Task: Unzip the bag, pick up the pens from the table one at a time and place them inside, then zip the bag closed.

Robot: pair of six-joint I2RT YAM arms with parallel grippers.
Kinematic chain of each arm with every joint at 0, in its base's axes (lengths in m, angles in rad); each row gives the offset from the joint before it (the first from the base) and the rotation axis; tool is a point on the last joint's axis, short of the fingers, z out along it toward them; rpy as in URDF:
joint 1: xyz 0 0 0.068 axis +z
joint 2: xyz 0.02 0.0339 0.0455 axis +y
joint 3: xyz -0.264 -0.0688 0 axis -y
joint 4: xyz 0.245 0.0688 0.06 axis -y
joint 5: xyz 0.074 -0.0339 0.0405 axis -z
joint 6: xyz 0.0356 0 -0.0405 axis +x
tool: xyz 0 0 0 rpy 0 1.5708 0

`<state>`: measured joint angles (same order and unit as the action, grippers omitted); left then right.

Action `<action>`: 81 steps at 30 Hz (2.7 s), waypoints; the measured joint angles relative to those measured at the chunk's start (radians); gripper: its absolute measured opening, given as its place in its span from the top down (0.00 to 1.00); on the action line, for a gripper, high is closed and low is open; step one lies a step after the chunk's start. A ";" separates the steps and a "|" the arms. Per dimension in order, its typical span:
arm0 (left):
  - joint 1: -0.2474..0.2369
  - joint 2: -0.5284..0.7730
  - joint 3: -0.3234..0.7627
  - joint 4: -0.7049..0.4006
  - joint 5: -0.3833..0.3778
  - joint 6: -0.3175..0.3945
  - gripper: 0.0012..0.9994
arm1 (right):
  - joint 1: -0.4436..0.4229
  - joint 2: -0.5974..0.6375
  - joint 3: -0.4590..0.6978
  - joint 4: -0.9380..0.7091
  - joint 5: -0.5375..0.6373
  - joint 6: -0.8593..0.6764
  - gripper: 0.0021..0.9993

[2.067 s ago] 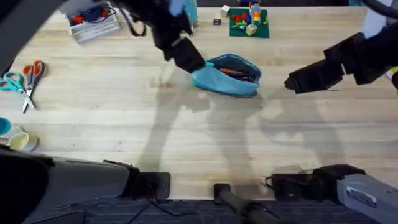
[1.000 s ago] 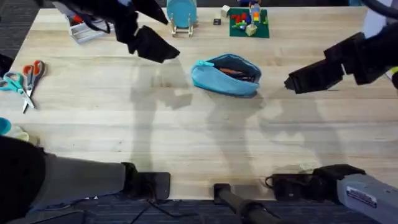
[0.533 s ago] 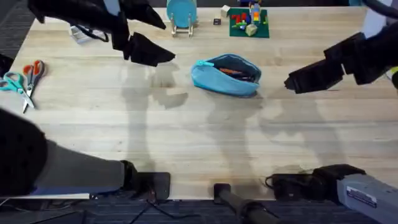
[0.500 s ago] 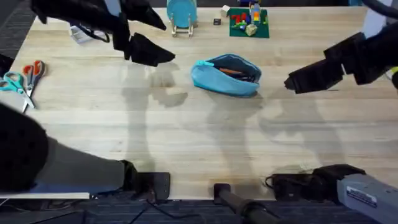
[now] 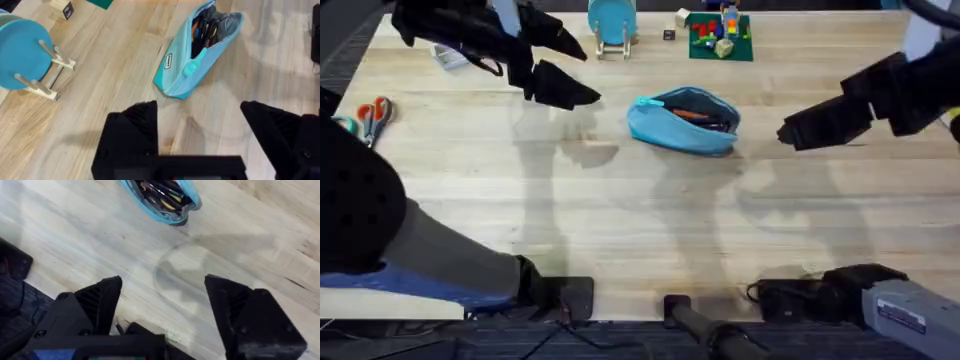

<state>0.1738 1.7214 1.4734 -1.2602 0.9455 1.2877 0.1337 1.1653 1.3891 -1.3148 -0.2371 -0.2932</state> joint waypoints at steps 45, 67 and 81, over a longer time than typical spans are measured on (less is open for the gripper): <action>0.000 0.000 0.000 0.003 0.000 0.000 0.01 | 0.000 0.000 0.000 0.151 -0.127 0.047 0.00; 0.000 0.000 0.000 0.004 0.000 0.000 0.01 | 0.213 0.106 0.000 0.342 -0.141 -0.011 0.00; 0.000 0.000 0.000 0.004 0.000 0.000 0.01 | 0.321 0.186 0.000 0.463 -0.140 -0.242 0.01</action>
<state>0.1738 1.7210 1.4734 -1.2560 0.9455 1.2877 0.4552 1.3513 1.3891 -0.8519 -0.3775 -0.5351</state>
